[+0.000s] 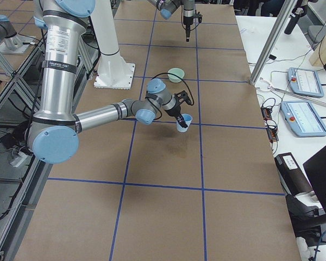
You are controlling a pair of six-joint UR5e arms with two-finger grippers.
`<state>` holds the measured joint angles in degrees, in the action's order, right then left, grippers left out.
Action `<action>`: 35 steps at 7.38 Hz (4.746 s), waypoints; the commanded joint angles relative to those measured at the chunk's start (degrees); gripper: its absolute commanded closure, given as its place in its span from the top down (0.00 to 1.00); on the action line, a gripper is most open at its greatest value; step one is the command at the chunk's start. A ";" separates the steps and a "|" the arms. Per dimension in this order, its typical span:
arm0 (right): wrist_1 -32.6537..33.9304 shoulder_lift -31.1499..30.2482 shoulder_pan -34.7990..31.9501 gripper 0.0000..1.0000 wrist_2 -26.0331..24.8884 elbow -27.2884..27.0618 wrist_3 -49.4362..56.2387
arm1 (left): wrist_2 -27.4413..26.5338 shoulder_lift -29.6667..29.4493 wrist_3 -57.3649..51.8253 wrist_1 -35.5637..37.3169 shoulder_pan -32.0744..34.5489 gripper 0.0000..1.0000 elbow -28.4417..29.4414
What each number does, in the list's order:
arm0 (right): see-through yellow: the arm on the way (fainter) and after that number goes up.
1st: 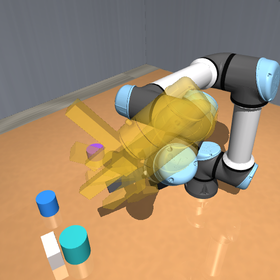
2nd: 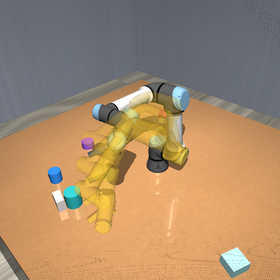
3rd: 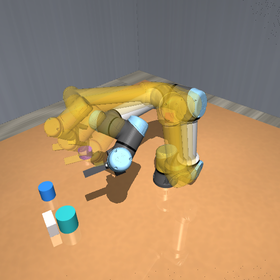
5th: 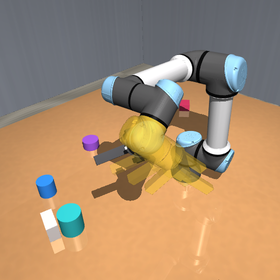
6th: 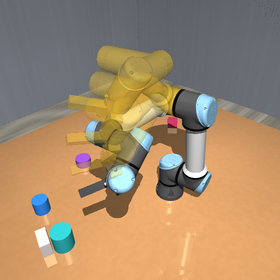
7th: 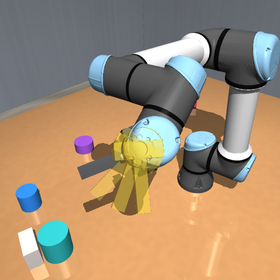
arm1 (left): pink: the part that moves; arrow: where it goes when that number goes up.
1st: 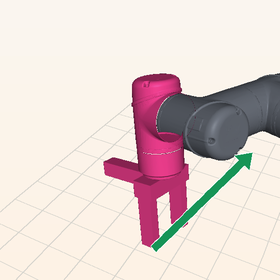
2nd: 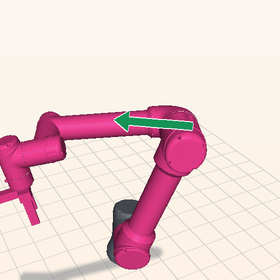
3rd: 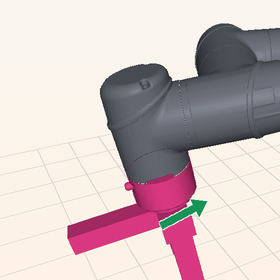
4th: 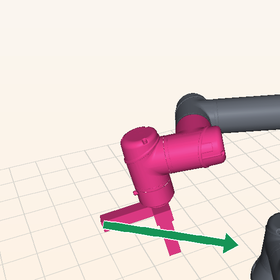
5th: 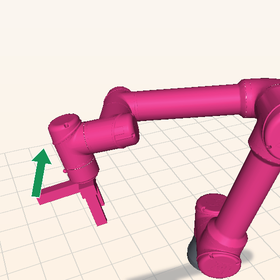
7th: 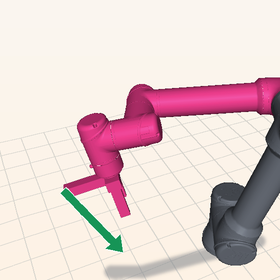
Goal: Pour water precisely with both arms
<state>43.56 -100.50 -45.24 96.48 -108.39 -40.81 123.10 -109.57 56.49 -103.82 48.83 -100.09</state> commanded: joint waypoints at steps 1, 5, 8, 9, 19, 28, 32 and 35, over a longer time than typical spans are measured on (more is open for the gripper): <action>-10.92 -2.24 -1.60 0.38 0.64 7.10 -4.97 | 0.74 0.06 0.02 0.11 0.04 1.00 -0.10; -10.95 -1.62 -3.54 0.38 1.95 8.63 -4.98 | 0.21 -0.03 4.41 -0.07 -0.31 1.00 -0.01; -10.86 -0.05 -5.12 0.38 2.39 11.43 -5.24 | -0.05 2.58 4.94 -0.68 -0.05 1.00 -3.76; -10.86 0.39 -5.56 0.38 2.83 11.79 -5.25 | 0.04 5.74 4.25 -1.73 -0.05 1.00 -5.36; -11.04 2.86 -6.97 0.44 5.29 16.36 -5.25 | -0.84 5.95 -0.68 -4.46 -0.05 1.00 -2.30; -24.31 4.35 -7.06 1.00 5.12 23.84 -6.74 | -0.75 5.51 -0.59 -4.46 0.04 1.00 -2.91; -23.35 3.56 -10.72 1.00 10.79 19.89 -6.65 | -0.49 5.68 -0.42 -4.38 0.30 1.00 -3.35; -20.99 4.17 -15.48 1.00 14.16 19.71 -6.21 | -0.23 6.29 -0.06 -4.64 0.21 1.00 -3.44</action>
<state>20.84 -96.80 -58.66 109.33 -88.46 -47.23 122.74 -103.79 56.43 -108.27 49.05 -103.54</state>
